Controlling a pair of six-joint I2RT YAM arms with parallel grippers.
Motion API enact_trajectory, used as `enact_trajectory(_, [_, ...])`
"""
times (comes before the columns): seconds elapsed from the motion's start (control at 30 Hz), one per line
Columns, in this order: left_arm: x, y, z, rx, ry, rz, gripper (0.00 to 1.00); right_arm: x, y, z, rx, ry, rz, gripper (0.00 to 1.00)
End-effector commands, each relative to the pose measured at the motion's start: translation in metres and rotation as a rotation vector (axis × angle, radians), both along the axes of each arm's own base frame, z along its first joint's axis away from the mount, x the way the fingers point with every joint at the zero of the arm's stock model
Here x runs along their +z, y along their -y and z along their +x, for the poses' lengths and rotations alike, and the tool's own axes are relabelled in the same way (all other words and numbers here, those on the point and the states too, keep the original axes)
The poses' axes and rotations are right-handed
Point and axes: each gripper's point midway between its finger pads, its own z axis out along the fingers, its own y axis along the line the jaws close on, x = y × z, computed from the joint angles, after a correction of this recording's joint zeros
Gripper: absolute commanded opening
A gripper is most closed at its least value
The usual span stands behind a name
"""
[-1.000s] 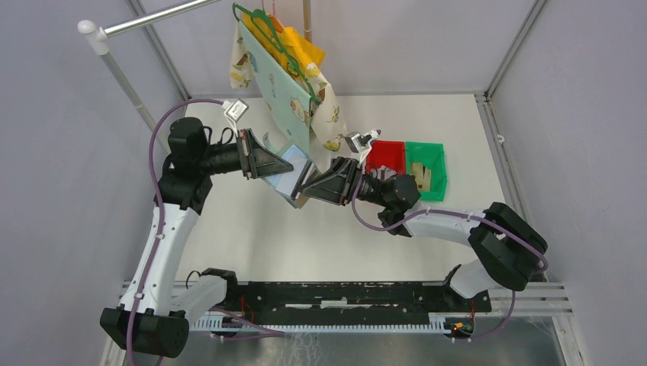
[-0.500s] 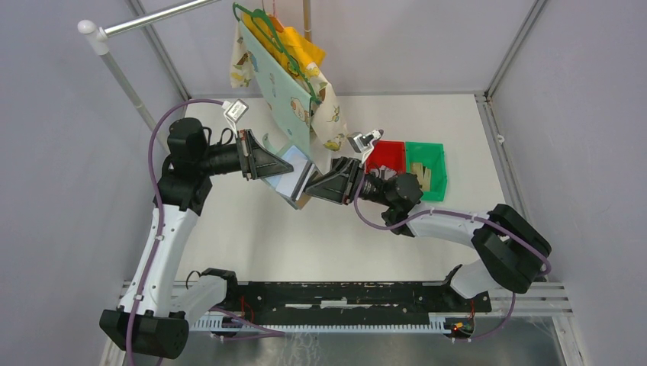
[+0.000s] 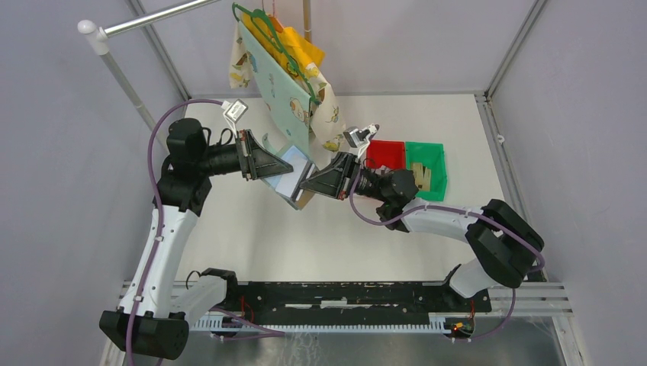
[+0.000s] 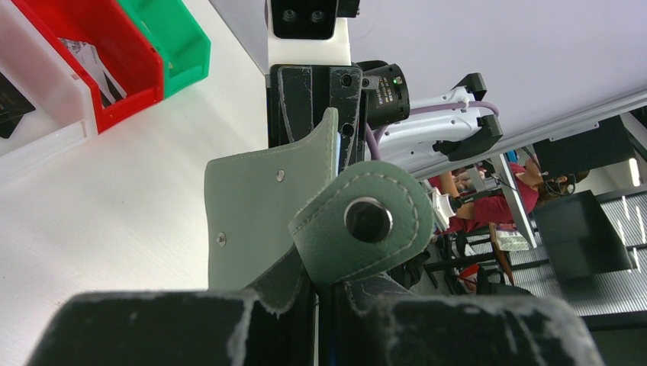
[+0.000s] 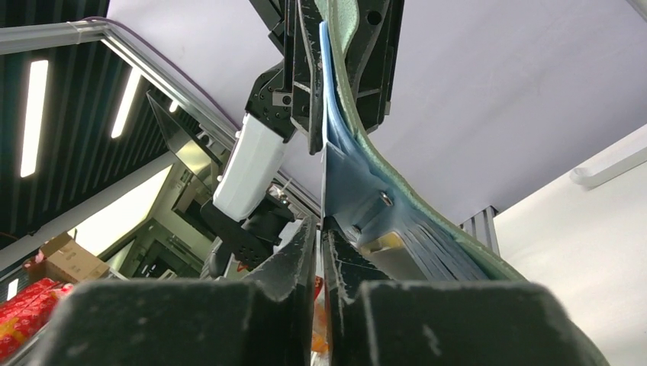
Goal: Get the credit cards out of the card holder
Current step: Remove the credit card from the card holder.
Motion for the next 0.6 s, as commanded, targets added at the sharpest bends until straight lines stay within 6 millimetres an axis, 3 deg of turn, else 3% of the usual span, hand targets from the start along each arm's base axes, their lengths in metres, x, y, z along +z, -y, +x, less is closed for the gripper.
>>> enact_trajectory(0.0, [0.025,0.000,-0.009,-0.017,0.065,-0.030,0.12,0.020,0.010,-0.014,0.023,0.060,0.079,0.07])
enact_trajectory(0.1, [0.026,0.000,-0.009,-0.018,0.068,-0.031,0.14,0.017,0.013,-0.014,0.018,0.052,0.078,0.00])
enact_trajectory(0.33, [0.031,0.001,-0.012,-0.031,0.082,-0.036,0.13,0.007,0.022,-0.010,-0.016,0.021,0.070,0.00])
enact_trajectory(0.57, [0.033,0.000,-0.013,-0.036,0.092,-0.037,0.05,-0.004,0.029,-0.013,-0.017,0.008,0.048,0.00])
